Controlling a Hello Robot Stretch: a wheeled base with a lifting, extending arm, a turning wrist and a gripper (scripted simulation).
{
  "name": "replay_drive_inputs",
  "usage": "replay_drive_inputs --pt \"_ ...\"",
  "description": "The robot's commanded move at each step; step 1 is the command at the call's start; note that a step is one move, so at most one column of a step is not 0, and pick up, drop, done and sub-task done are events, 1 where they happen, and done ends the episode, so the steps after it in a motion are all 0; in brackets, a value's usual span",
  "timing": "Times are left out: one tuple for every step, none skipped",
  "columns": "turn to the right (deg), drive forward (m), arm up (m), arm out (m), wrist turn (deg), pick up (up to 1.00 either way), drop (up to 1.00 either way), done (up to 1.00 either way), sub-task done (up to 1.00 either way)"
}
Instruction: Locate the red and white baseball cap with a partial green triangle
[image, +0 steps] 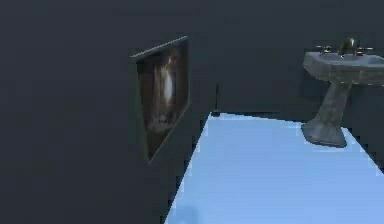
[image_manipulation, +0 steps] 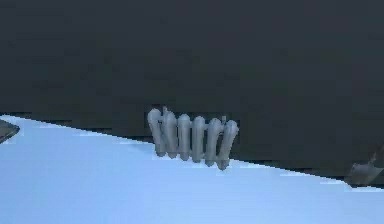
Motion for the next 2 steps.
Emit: replay_drive_inputs --pt "45.0 0.00 0.00 0.00 0.0 0.00 0.00 0.00 0.00" --pt "45.0 0.00 0.00 0.00 0.0 0.00 0.00 0.00 0.00"
